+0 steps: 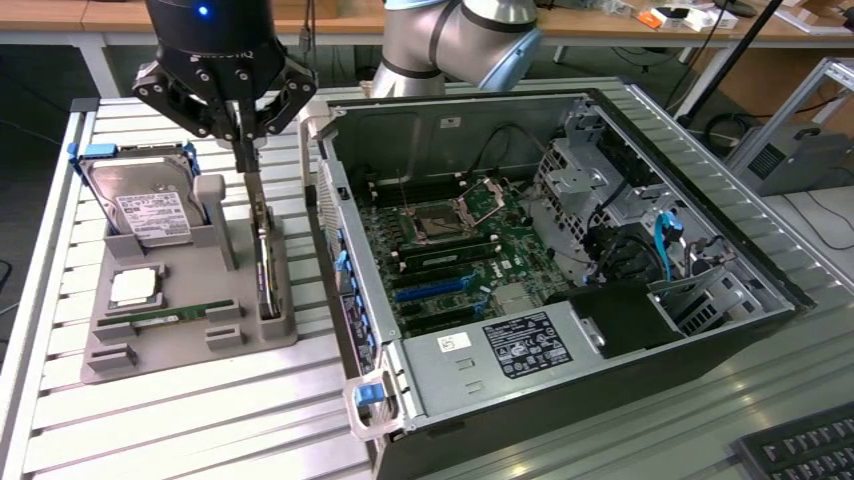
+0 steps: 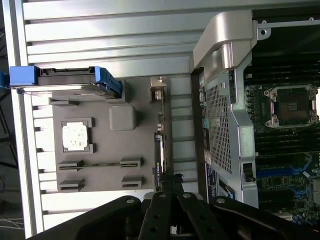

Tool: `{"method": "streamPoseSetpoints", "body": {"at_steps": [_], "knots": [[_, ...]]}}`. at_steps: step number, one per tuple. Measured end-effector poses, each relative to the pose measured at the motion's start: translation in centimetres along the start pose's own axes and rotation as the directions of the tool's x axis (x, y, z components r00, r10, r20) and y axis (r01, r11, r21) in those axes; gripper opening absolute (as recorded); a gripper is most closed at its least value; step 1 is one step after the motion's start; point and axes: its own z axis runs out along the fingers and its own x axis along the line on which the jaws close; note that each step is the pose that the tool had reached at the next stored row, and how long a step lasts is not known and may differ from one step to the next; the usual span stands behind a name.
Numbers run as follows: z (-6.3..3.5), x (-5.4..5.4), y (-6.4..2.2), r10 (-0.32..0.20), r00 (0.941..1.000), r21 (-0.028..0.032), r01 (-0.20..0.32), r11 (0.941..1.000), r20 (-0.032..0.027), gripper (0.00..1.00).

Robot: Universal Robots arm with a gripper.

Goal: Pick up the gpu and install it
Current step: 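Pick up the gpu and move the gpu toward the slot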

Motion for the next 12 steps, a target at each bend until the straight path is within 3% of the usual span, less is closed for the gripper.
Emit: {"method": "streamPoseSetpoints", "body": {"at_steps": [4,7,8,12], "knots": [[0.0,0.0,0.0,0.0,1.0,0.0,0.0,1.0,0.0,0.36],[0.0,0.0,0.0,0.0,1.0,0.0,0.0,1.0,0.0,0.42],[0.0,0.0,0.0,0.0,1.0,0.0,0.0,1.0,0.0,0.48],[0.0,0.0,0.0,0.0,1.0,0.0,0.0,1.0,0.0,0.48]]}}
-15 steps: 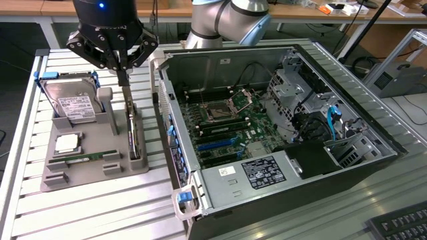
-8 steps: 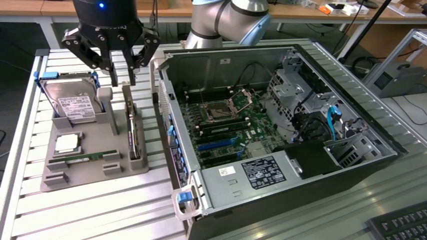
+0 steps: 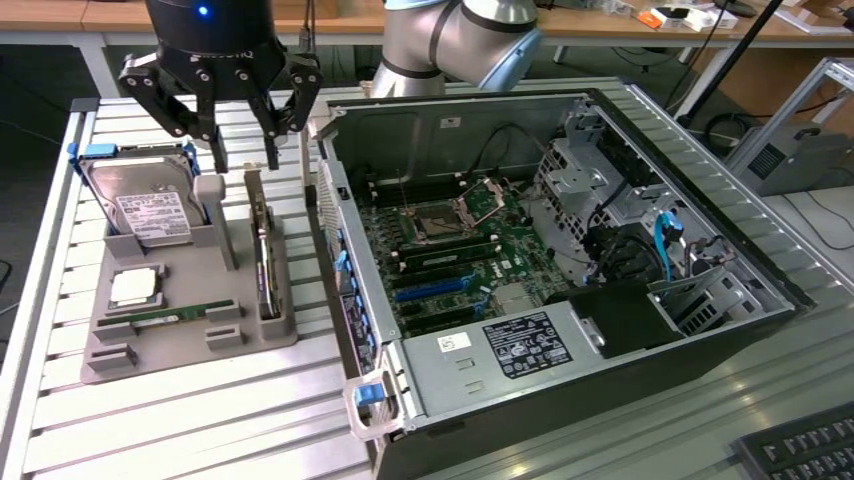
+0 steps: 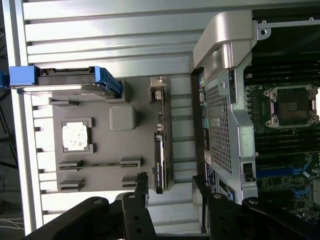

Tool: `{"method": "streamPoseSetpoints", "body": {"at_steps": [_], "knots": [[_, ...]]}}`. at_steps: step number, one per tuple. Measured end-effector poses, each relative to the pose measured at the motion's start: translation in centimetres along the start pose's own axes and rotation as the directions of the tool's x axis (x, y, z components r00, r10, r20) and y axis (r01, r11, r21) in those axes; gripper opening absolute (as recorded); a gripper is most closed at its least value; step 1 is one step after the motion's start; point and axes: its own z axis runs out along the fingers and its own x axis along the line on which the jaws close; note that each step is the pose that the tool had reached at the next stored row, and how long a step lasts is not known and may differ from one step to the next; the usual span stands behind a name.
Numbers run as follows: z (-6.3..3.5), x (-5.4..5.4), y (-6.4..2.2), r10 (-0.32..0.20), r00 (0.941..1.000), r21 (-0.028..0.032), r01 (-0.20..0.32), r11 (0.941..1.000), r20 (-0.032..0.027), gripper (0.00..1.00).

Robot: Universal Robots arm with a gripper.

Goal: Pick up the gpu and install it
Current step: 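Pick up the gpu and move the gpu toward the slot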

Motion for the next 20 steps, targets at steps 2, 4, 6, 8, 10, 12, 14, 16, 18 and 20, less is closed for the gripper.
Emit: {"method": "streamPoseSetpoints", "body": {"at_steps": [2,4,6,8,10,12,14,16,18,20], "knots": [[0.02,0.01,0.0,0.0,1.0,-0.0001,0.0,1.0,0.0001,0.48],[0.07,0.04,-0.01,0.0,1.0,0.0,0.0,1.0,0.0,0.48],[0.14,0.09,-0.01,0.0,1.0,0.0,0.0,1.0,0.0,0.48],[0.18,0.14,-0.03,0.0,1.0,-0.0001,0.0,1.0,0.0,0.48],[0.2,0.17,-0.03,0.0,1.0,0.0,0.0,1.0,0.0,0.48],[0.22,0.2,-0.04,0.0,1.0,0.0001,0.0,1.0,-0.0001,0.48],[0.3,0.27,-0.05,0.0,1.0,0.0,0.0,1.0,0.0,0.48],[0.36,0.34,-0.06,0.0,1.0,0.0,0.0,1.0,0.0,0.48],[0.39,0.37,-0.07,0.0,1.0,0.0,0.0,1.0,0.0,0.48],[0.44,0.43,-0.08,0.0,1.0,0.0,0.0,1.0,0.0,0.48]]}}
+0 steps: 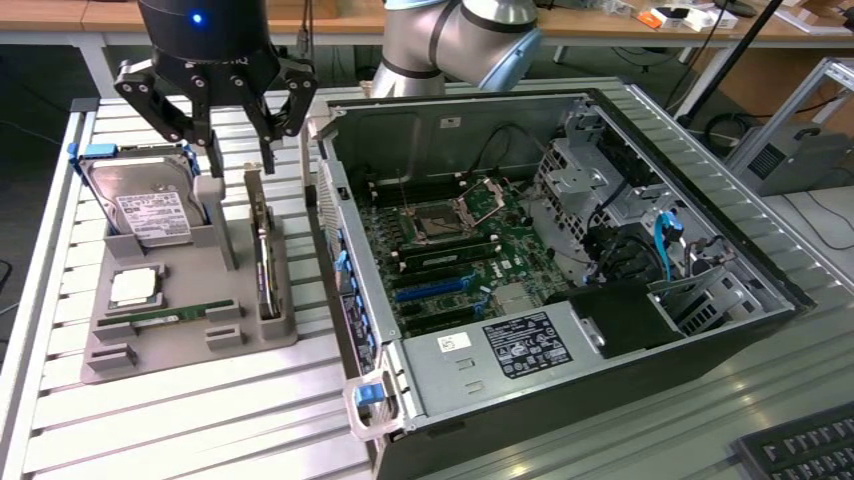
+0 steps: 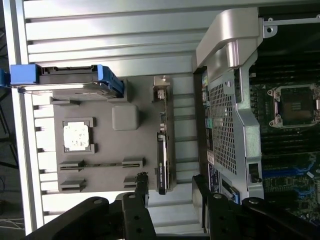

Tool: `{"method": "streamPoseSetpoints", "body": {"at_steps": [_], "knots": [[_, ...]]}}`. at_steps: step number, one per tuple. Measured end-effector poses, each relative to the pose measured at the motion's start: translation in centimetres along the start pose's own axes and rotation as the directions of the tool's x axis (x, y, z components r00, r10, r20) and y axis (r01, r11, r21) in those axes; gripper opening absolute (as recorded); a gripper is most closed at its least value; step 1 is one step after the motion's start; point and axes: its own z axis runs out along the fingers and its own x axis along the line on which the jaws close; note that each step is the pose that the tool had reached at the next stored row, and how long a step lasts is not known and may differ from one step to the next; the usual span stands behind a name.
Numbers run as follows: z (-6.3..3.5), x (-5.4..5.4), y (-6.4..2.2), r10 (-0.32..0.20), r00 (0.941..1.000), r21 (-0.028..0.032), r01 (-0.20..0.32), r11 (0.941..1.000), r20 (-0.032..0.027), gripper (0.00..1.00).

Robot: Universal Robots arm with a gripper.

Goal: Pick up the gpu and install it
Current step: 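Pick up the gpu and move the gpu toward the slot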

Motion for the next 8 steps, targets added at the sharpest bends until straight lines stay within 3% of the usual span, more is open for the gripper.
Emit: {"method": "streamPoseSetpoints", "body": {"at_steps": [6,8], "knots": [[0.12,0.05,-0.03,0.0,1.0,0.0,0.0,1.0,0.0,0.48],[0.77,0.28,-0.16,0.0,1.0,0.0002,0.0,1.0,0.0001,0.48]]}}
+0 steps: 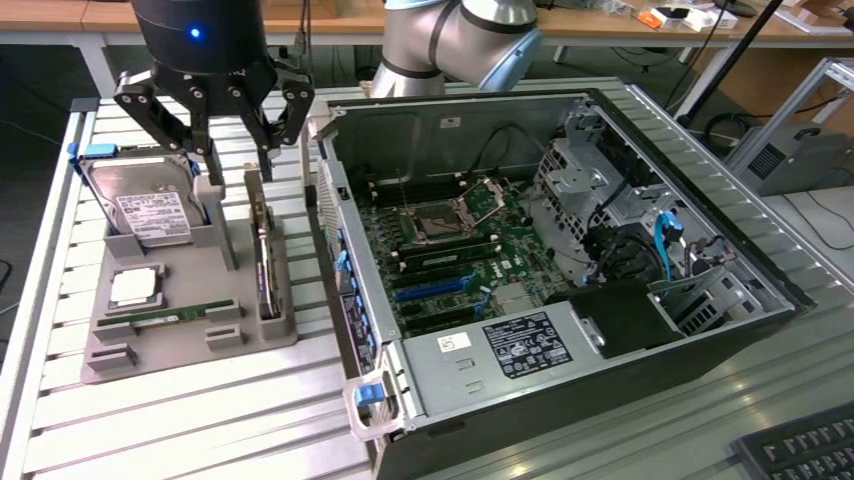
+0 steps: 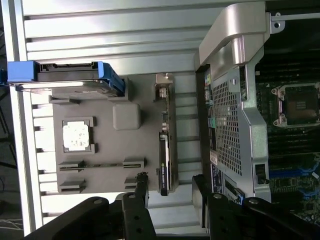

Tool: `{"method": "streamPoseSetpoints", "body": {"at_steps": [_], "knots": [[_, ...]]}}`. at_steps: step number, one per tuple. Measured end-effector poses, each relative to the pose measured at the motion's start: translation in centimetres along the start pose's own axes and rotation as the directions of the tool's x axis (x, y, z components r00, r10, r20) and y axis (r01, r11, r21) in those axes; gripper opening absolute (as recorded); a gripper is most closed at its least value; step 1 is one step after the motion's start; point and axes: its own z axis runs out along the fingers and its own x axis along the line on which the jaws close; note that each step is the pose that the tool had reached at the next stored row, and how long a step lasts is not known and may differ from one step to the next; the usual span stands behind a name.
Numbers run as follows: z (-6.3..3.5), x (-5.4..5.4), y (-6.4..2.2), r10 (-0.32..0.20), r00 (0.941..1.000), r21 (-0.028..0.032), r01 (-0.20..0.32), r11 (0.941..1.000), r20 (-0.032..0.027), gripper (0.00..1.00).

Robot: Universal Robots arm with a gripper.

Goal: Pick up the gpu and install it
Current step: 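Pick up the gpu and move the gpu toward the slot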

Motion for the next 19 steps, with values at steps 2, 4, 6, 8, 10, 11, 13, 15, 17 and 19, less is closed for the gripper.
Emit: {"method": "streamPoseSetpoints", "body": {"at_steps": [2,4,6,8,10,11,13,15,17,19], "knots": [[0.02,0.01,-0.01,0.0,1.0,0.0,0.0,1.0,0.0,0.48],[0.05,0.05,-0.03,0.0,1.0,0.0001,0.0,1.0,-0.0001,0.48],[0.16,0.09,-0.07,0.0,1.0,0.0,0.0,1.0,-0.0001,0.48],[0.18,0.1,-0.08,0.0,1.0,0.0001,0.0,1.0,0.0,0.48],[0.22,0.11,-0.1,0.0,1.0,0.0001,0.0,1.0,-0.0001,0.48],[0.24,0.11,-0.1,0.0,1.0,0.0001,0.0,1.0,-0.0001,0.48],[0.38,0.17,-0.16,0.0,1.0,0.0001,0.0,1.0,-0.0001,0.48],[0.5,0.27,-0.22,0.0,1.0,0.0001,0.0,1.0,-0.0001,0.48],[0.54,0.29,-0.24,0.0,1.0,0.0,0.0,1.0,0.0,0.48],[0.57,0.31,-0.26,0.0,1.0,0.0,0.0,1.0,0.0,0.48]]}}
